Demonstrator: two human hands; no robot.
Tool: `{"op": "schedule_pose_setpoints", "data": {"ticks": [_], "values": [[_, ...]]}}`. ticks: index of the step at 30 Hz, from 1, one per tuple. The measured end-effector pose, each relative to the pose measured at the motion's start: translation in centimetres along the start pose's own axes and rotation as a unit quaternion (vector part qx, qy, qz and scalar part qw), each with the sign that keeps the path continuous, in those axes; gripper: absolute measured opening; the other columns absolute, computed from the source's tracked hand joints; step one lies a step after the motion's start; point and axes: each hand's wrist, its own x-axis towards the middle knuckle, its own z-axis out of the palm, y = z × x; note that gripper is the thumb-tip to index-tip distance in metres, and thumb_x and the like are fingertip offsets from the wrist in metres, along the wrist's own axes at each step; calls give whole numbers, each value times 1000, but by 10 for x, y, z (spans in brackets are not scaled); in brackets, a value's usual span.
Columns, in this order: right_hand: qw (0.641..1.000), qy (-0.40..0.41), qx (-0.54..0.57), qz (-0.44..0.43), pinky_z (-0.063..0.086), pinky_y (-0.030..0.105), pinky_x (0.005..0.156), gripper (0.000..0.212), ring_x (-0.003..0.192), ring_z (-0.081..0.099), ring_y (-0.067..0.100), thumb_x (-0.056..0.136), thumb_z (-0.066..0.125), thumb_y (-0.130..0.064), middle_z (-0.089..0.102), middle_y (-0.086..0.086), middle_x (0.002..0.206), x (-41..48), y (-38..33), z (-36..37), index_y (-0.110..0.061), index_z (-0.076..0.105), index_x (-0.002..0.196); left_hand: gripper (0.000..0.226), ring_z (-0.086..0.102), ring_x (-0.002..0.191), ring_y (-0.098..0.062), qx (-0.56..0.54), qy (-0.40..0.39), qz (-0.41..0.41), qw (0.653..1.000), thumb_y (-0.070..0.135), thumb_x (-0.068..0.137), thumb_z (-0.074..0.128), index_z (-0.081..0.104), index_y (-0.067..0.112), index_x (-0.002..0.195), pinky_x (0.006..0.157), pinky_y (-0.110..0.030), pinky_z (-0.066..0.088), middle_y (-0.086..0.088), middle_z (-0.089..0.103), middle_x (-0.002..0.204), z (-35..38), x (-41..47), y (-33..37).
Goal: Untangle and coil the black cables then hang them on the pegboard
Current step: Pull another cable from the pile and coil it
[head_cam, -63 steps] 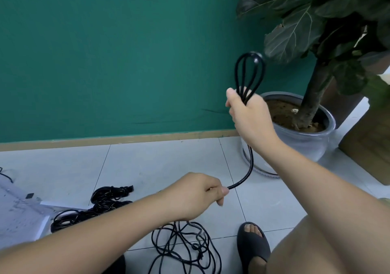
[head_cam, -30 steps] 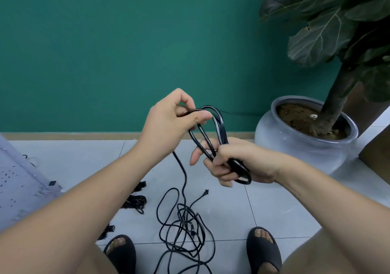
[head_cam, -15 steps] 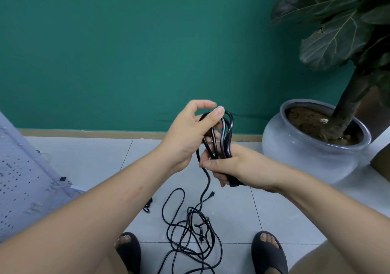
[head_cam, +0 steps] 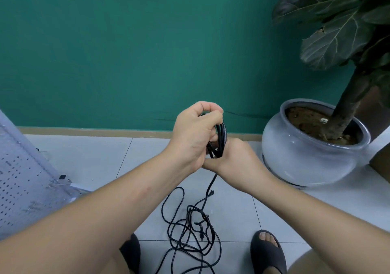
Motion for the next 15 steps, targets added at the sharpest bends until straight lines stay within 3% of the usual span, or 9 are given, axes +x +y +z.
{"op": "schedule_pose_setpoints", "data": {"ticks": [2,5,7,9,12,15], "values": [[1000,-7,16,18,24,34,51,43,52,26,16,93,68,-27,31,-2,56,-1,2,5,-8,36,71,23,20,53,-18,-4,6,2,1000,-11,90,56,59,12,94,64,-40,16,1,29,61,-1,1,3],[998,0,51,27,34,33,50,29,50,39,16,99,60,-23,44,-5,55,-2,1,11,-7,47,79,26,22,52,-17,-9,9,5,1000,-10,91,63,58,11,105,58,-34,19,2,33,61,-7,8,7],[997,6,76,10,39,29,54,19,58,48,11,102,59,-25,59,-4,76,-3,-5,13,-11,54,91,28,25,51,-16,5,-2,4,1000,-5,93,69,58,11,114,54,-28,28,5,35,60,-11,11,8],[996,3,91,4,43,33,61,18,67,52,10,105,59,-29,61,-5,87,-2,-7,16,-20,55,90,30,29,51,-15,24,-10,0,1000,4,95,73,58,13,120,57,-27,36,6,38,63,-14,14,7],[994,-2,100,50,55,51,65,42,65,61,24,107,58,-42,72,3,77,-1,-3,19,-13,69,78,33,39,57,-15,65,-33,17,997,19,96,78,59,17,123,71,-32,41,6,45,70,-18,18,6],[992,-14,107,62,56,48,64,56,64,63,33,108,56,-45,73,13,72,1,0,16,-4,64,70,30,53,73,-16,112,-75,42,990,33,98,76,62,21,122,81,-37,43,4,56,77,-23,20,7]]}}
